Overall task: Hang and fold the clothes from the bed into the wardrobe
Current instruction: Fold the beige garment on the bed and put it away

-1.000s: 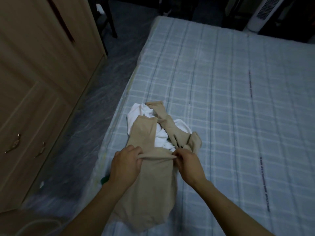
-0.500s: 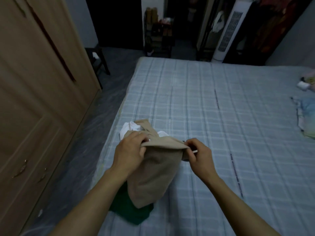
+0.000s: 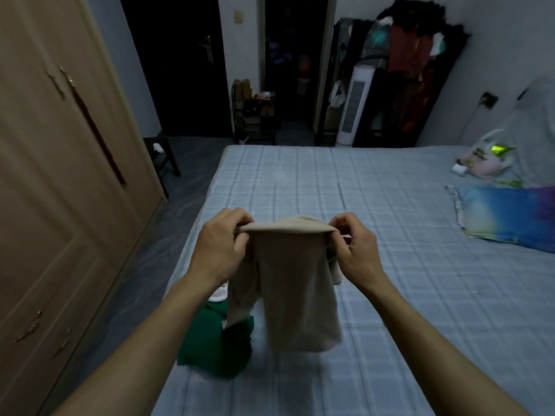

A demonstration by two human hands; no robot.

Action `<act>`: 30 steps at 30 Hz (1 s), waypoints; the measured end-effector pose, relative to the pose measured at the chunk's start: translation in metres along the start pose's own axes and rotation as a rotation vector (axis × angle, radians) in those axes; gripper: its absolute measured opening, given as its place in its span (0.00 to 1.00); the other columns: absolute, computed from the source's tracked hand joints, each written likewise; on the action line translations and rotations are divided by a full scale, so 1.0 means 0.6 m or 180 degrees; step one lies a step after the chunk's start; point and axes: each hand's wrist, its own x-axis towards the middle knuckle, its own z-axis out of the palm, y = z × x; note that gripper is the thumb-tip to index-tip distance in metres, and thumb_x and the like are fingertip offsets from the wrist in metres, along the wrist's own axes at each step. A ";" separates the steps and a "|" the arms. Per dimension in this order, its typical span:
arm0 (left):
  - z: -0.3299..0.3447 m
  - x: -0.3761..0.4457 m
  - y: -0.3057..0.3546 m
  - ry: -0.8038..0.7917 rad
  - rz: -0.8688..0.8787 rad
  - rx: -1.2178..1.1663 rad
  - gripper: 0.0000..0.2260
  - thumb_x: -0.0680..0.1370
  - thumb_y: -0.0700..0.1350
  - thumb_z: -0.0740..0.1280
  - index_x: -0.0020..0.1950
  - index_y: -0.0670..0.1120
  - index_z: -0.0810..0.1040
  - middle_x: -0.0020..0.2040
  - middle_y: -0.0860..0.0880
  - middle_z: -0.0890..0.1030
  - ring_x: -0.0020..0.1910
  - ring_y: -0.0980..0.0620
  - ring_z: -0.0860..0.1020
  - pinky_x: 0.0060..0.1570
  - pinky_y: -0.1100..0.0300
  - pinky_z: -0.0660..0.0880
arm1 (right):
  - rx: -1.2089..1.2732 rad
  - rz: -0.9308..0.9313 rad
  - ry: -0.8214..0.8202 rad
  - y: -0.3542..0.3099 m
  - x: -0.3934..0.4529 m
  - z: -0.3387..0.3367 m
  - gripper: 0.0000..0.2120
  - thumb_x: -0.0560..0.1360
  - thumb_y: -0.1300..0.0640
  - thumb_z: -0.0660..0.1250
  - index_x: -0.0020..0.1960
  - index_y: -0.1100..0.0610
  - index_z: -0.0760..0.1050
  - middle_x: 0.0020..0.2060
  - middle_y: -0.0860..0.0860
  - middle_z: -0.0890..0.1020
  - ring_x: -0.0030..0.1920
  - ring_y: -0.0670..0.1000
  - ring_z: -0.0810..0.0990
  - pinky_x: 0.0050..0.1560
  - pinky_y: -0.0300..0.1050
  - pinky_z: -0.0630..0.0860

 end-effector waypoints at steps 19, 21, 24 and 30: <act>-0.069 -0.117 0.105 0.0011 0.0551 -0.0810 0.10 0.70 0.33 0.70 0.42 0.48 0.83 0.38 0.56 0.82 0.37 0.67 0.76 0.40 0.76 0.67 | -0.0832 0.0763 -0.0497 -0.077 -0.223 -0.197 0.06 0.73 0.64 0.74 0.38 0.56 0.82 0.30 0.46 0.81 0.30 0.40 0.76 0.35 0.36 0.73; -0.066 -0.126 0.123 -0.0050 0.0642 -0.0694 0.09 0.70 0.33 0.70 0.43 0.47 0.83 0.38 0.55 0.82 0.37 0.66 0.76 0.41 0.76 0.67 | -0.0829 0.0821 -0.0550 -0.052 -0.241 -0.191 0.05 0.72 0.63 0.75 0.39 0.55 0.82 0.33 0.47 0.83 0.33 0.42 0.79 0.38 0.39 0.75; -0.053 -0.130 0.150 -0.0176 0.0699 -0.0453 0.08 0.71 0.34 0.70 0.44 0.47 0.83 0.40 0.53 0.83 0.38 0.63 0.76 0.42 0.76 0.67 | -0.0631 0.0844 -0.0655 -0.011 -0.270 -0.161 0.07 0.70 0.61 0.77 0.40 0.50 0.82 0.34 0.46 0.84 0.37 0.44 0.81 0.40 0.38 0.76; -0.011 -0.112 0.236 -0.0296 0.0570 -0.0116 0.07 0.73 0.34 0.70 0.45 0.45 0.84 0.41 0.51 0.83 0.38 0.57 0.77 0.43 0.66 0.70 | -0.0275 0.0803 -0.0989 0.072 -0.300 -0.140 0.14 0.68 0.53 0.78 0.52 0.49 0.81 0.45 0.48 0.82 0.45 0.45 0.81 0.43 0.33 0.73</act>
